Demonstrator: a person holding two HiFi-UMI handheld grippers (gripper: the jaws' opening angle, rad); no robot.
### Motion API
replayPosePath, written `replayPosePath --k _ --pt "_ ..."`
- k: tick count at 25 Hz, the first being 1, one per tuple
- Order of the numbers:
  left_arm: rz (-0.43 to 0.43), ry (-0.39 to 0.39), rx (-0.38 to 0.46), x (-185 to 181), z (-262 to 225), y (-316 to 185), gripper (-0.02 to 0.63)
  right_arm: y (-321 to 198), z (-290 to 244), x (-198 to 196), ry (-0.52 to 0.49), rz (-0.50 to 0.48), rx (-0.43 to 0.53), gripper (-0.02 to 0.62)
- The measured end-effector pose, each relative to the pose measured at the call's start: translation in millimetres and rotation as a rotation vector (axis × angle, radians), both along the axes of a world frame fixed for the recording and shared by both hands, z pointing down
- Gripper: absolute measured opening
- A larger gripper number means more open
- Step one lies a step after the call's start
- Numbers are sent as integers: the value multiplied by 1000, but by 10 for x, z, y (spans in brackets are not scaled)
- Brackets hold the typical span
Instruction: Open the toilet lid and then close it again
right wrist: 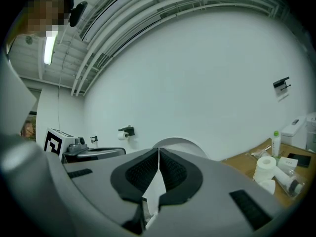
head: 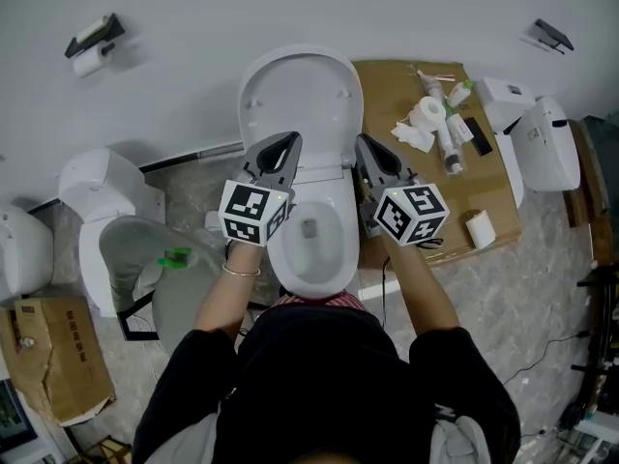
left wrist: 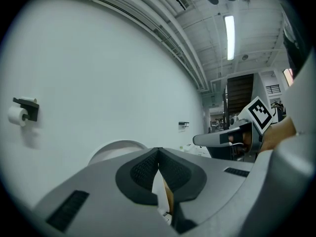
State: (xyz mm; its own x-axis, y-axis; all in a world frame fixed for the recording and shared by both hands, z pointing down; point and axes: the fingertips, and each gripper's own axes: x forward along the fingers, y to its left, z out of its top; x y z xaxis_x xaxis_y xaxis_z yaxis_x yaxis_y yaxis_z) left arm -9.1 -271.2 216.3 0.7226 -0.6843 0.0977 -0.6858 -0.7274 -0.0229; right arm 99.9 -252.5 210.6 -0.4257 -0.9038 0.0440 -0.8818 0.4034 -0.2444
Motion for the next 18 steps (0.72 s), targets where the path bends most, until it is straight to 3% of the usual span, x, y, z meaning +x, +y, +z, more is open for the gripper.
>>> replayPosePath --k 18 --pt "10 14 -2 32 -4 39 3 62 -12 49 2 20 -2 21"
